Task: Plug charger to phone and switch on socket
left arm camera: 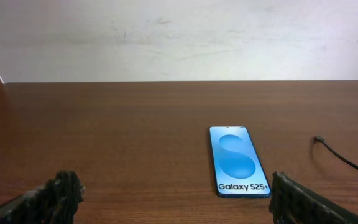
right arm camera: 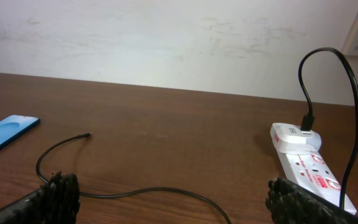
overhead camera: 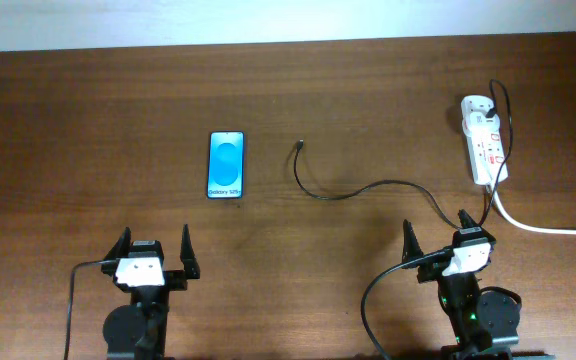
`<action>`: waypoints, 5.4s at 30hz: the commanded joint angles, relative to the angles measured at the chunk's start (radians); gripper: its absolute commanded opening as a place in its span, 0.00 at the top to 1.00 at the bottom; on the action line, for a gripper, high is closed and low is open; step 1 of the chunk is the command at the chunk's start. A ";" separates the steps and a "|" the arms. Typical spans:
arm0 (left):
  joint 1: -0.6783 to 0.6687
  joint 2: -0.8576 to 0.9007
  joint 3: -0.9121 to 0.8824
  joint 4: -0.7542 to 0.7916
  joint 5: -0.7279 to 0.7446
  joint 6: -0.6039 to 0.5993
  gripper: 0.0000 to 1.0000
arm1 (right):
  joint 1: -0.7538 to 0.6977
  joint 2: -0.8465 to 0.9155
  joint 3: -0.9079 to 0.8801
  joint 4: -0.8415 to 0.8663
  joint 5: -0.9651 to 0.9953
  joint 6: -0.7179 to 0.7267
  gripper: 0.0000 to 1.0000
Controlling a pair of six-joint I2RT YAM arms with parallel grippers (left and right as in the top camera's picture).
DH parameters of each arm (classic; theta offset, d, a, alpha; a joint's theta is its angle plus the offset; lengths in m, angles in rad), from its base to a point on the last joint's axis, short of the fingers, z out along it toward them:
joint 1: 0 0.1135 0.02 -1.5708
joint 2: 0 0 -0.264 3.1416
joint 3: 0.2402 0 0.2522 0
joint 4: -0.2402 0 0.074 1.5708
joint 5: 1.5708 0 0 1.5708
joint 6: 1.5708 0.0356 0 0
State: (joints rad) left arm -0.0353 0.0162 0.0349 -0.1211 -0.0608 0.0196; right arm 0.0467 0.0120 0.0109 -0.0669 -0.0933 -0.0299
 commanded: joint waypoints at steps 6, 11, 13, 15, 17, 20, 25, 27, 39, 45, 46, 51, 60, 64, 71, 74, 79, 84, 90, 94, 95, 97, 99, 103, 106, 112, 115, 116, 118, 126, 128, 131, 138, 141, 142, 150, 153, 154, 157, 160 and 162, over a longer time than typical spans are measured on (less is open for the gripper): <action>0.005 -0.008 -0.004 -0.001 -0.007 0.011 0.00 | 0.008 -0.006 -0.005 -0.005 0.008 0.000 0.02; 0.005 -0.008 -0.004 -0.001 -0.007 0.011 0.01 | 0.008 -0.006 -0.005 -0.005 0.008 0.000 0.01; 0.005 -0.008 -0.004 -0.001 -0.007 0.011 0.00 | 0.008 -0.006 -0.005 -0.005 0.008 0.000 0.02; 0.005 -0.008 -0.004 -0.001 -0.007 0.012 0.00 | 0.008 -0.006 -0.005 -0.005 0.008 0.000 0.02; 0.005 -0.008 -0.004 -0.001 -0.007 0.012 0.00 | 0.008 -0.006 -0.005 -0.005 0.008 0.000 0.02; 0.005 -0.008 -0.004 -0.001 -0.007 0.011 0.01 | 0.008 -0.006 -0.005 -0.005 0.008 0.000 0.02; 0.005 -0.008 -0.004 -0.001 -0.007 0.011 0.00 | 0.005 -0.006 -0.005 -0.013 0.098 0.000 0.02; 0.005 -0.008 -0.004 -0.001 -0.007 0.011 0.01 | 0.005 -0.006 -0.005 -0.013 0.099 0.000 0.01; 0.005 -0.003 -0.004 0.061 0.069 0.012 0.01 | 0.005 -0.006 0.016 0.059 0.063 0.004 0.02; 0.005 0.054 0.034 0.064 0.129 0.011 0.01 | 0.005 0.053 0.125 0.038 0.060 0.004 0.01; 0.005 0.113 0.080 0.064 0.129 0.012 0.01 | 0.005 0.133 0.208 0.015 0.060 0.004 0.02; 0.005 0.268 0.199 0.058 0.151 0.012 0.01 | 0.005 0.305 0.404 -0.092 0.060 0.004 0.02; 0.005 0.705 0.557 -0.100 0.200 0.012 0.01 | 0.005 0.564 0.766 -0.406 0.059 0.004 0.02; 0.005 0.855 0.695 -0.176 0.204 0.012 0.01 | 0.005 0.637 0.834 -0.484 0.044 0.004 0.01; 0.005 1.134 0.970 -0.420 0.234 0.013 0.01 | 0.005 0.747 0.911 -0.558 0.005 0.004 0.01; 0.005 1.223 1.076 -0.504 0.241 0.036 0.01 | 0.005 0.789 0.951 -0.597 -0.016 0.004 0.02; 0.005 1.385 1.288 -0.700 0.241 0.065 0.01 | 0.005 0.900 1.091 -0.715 -0.058 0.004 0.01; 0.005 1.470 1.358 -0.778 0.241 0.065 0.01 | 0.005 1.062 1.335 -0.897 -0.145 0.004 0.01; 0.004 1.481 1.358 -0.749 0.311 0.061 0.01 | 0.005 1.175 1.376 -0.914 -0.215 0.004 0.02; -0.034 1.528 1.370 -0.721 0.252 0.001 0.01 | 0.005 1.229 1.376 -0.926 -0.214 0.004 0.02; -0.046 1.545 1.383 -0.721 0.229 -0.013 0.01 | 0.006 1.236 1.376 -0.926 -0.214 0.004 0.01; -0.074 1.611 1.445 -0.734 0.205 -0.036 0.01 | 0.005 1.243 1.376 -0.926 -0.214 0.004 0.02; -0.095 1.695 1.551 -0.784 0.167 -0.085 0.00 | 0.005 1.243 1.376 -0.926 -0.214 0.004 0.02; -0.113 1.830 1.730 -0.882 0.163 -0.099 0.00 | 0.005 1.243 1.376 -0.926 -0.214 0.004 0.01; -0.129 1.911 1.785 -0.903 0.117 -0.126 0.02 | 0.005 1.243 1.376 -0.927 -0.214 0.004 0.02; -0.148 2.016 1.785 -0.905 0.087 -0.139 0.03 | 0.005 1.243 1.376 -0.929 -0.214 0.004 0.02; -0.171 2.058 1.785 -0.900 0.086 -0.139 0.03 | 0.005 1.243 1.375 -0.929 -0.214 0.004 0.02; -0.180 2.069 1.785 -0.895 0.086 -0.139 0.03 | 0.005 1.243 1.375 -0.930 -0.214 0.004 0.02; -0.193 2.097 1.785 -0.887 0.086 -0.139 0.03 | 0.005 1.243 1.375 -0.937 -0.214 0.004 0.01; -0.194 2.195 1.785 -0.887 0.084 -0.139 0.02 | 0.005 1.268 1.375 -0.951 -0.214 0.004 0.01; -0.191 2.195 1.785 -0.886 0.051 -0.140 0.01 | 0.005 1.286 1.375 -0.952 -0.214 0.004 0.01; -0.191 2.204 1.785 -0.886 0.034 -0.139 0.01 | 0.005 1.302 1.375 -0.956 -0.214 0.004 0.02; -0.191 2.269 1.785 -0.880 0.013 -0.139 0.00 | 0.005 1.304 1.375 -0.962 -0.214 0.004 0.02; -0.191 2.272 1.785 -0.880 0.008 -0.139 0.00 | 0.005 1.304 1.375 -0.967 -0.213 0.004 0.01; -0.191 2.273 1.785 -0.880 0.008 -0.142 0.00 | 0.005 1.304 1.375 -0.970 -0.214 0.004 0.02; -0.191 2.297 1.785 -0.879 0.020 -0.166 0.00 | 0.005 1.304 1.375 -0.970 -0.213 0.004 0.01; -0.191 2.313 1.785 -0.880 0.020 -0.188 0.00 | 0.005 1.304 1.375 -0.970 -0.213 0.004 0.01; -0.191 2.313 1.784 -0.880 0.020 -0.188 0.00 | 0.005 1.304 1.375 -0.970 -0.213 0.004 0.01; -0.191 2.313 1.785 -0.880 0.020 -0.188 0.04 | 0.005 1.304 1.375 -0.970 -0.213 0.004 0.02; -0.191 2.313 1.785 -0.879 0.020 -0.188 0.10 | 0.005 1.304 1.375 -0.970 -0.213 0.004 0.01; -0.191 2.313 1.785 -0.879 0.020 -0.188 0.14 | 0.005 1.304 1.375 -0.970 -0.213 0.004 0.01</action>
State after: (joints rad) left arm -0.2325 2.3001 1.8088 -1.0023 -0.0311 -0.1585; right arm 0.0467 1.3151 1.3708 -1.0370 -0.2977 -0.0261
